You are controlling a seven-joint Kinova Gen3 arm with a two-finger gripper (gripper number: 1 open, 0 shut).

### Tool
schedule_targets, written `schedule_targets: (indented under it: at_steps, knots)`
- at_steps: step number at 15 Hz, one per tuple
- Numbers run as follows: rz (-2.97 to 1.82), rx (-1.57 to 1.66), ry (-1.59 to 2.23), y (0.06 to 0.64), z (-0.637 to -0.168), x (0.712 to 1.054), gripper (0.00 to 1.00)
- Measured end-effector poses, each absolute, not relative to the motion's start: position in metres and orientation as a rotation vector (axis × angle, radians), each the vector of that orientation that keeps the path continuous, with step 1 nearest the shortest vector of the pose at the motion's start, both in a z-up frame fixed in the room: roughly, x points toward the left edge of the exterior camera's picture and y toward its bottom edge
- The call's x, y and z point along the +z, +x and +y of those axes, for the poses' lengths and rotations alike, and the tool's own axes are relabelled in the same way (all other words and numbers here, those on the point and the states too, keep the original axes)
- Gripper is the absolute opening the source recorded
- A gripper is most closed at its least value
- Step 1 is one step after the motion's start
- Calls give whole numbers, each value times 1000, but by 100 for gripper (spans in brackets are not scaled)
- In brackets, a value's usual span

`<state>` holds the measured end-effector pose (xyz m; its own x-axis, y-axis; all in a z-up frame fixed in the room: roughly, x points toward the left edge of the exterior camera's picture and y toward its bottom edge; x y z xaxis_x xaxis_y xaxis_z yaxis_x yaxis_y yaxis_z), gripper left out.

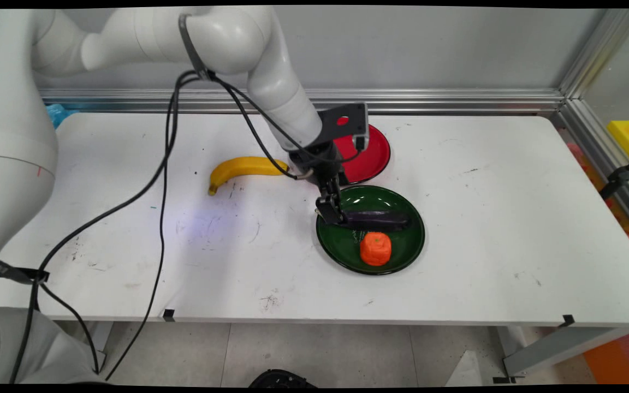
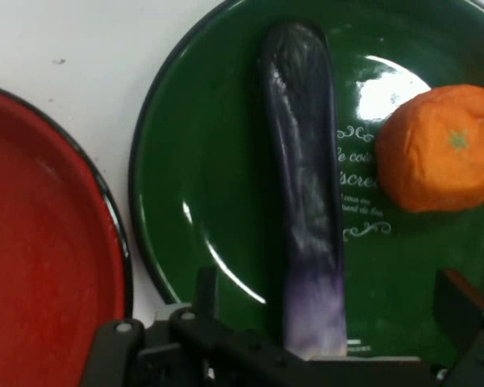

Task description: Pick up the eggplant from the green plate

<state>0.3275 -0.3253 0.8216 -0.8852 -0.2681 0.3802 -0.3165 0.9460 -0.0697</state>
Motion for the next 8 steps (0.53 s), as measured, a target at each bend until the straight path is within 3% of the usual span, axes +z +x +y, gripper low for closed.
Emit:
schedule_targets:
  at_steps: [8]
  knots:
    - [-2700,182,420,317,-332,780,100]
